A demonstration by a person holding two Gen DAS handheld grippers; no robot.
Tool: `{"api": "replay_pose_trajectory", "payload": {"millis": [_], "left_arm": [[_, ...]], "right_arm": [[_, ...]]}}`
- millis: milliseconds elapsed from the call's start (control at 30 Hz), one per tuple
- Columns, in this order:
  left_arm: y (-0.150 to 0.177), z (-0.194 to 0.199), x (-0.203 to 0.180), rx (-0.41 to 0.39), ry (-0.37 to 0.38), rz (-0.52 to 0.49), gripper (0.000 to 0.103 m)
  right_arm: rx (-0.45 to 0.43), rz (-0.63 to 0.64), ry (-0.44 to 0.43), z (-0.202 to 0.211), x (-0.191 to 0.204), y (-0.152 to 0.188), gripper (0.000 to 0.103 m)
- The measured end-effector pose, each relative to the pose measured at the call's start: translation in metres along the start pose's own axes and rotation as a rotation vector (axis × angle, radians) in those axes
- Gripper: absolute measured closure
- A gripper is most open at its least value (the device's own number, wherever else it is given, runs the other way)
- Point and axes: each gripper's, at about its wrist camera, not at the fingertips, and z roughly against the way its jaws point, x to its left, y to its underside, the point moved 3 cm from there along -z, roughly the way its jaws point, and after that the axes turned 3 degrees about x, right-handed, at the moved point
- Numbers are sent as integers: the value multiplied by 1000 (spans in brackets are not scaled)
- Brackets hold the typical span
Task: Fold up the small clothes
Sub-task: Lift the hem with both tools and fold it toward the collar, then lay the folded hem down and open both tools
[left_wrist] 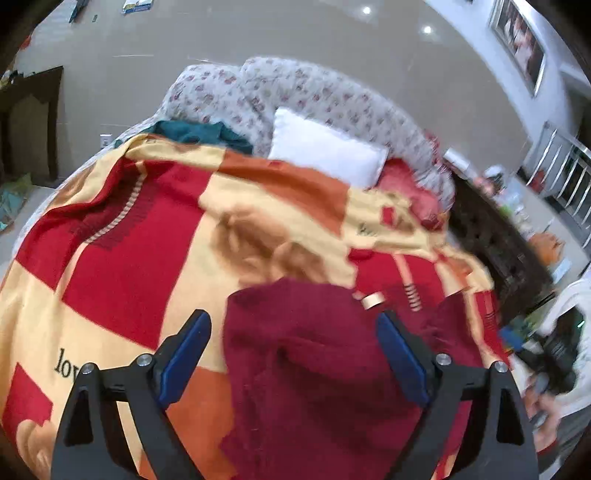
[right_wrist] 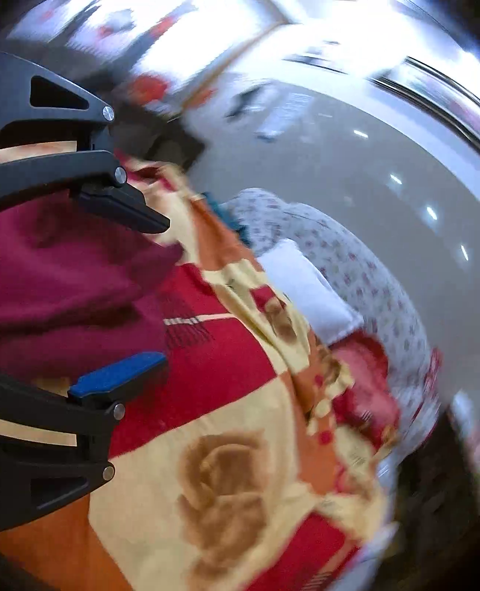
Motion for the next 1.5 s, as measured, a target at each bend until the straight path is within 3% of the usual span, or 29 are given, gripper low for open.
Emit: {"api": "replay_pose_trajectory", "payload": {"millis": [100, 267, 300, 367, 467, 533, 633, 700, 733, 800, 900, 1033, 1133, 1300, 1500], "left_arm": [[1, 0, -6, 20, -5, -10, 13], [12, -16, -12, 54, -53, -81, 13], [14, -18, -11, 65, -47, -81, 13], [18, -21, -11, 76, -36, -88, 13], [18, -16, -7, 38, -65, -99, 13], [15, -12, -2, 17, -70, -85, 13], [15, -10, 7, 19, -65, -41, 13], [19, -10, 9, 18, -81, -47, 13], [21, -10, 8, 20, -86, -58, 13], [27, -13, 4, 31, -103, -102, 13], [29, -21, -3, 34, -142, -132, 13], [28, -41, -10, 47, -174, -138, 13], [26, -62, -9, 65, -255, -142, 13], [17, -94, 2, 70, -328, -133, 12], [11, -106, 8, 62, -356, -109, 8]], "right_arm": [[70, 151, 52, -19, 28, 13, 31], [143, 235, 119, -70, 37, 19, 32], [157, 246, 147, -82, 35, 19, 50], [189, 279, 206, -101, 34, 21, 96], [142, 326, 252, -100, 38, 16, 97], [97, 293, 320, -93, 25, 5, 97], [168, 216, 366, -107, -2, 6, 96], [181, 212, 381, -107, -5, 10, 90], [160, 201, 378, -100, -3, 10, 87], [104, 184, 352, -82, 7, 8, 70], [77, 235, 245, -64, 42, 13, 58], [137, 352, 200, -75, 81, 32, 58], [143, 402, 280, -91, 83, 39, 58], [132, 337, 428, -104, 34, 20, 58], [248, 312, 519, -142, -11, 17, 56]]}}
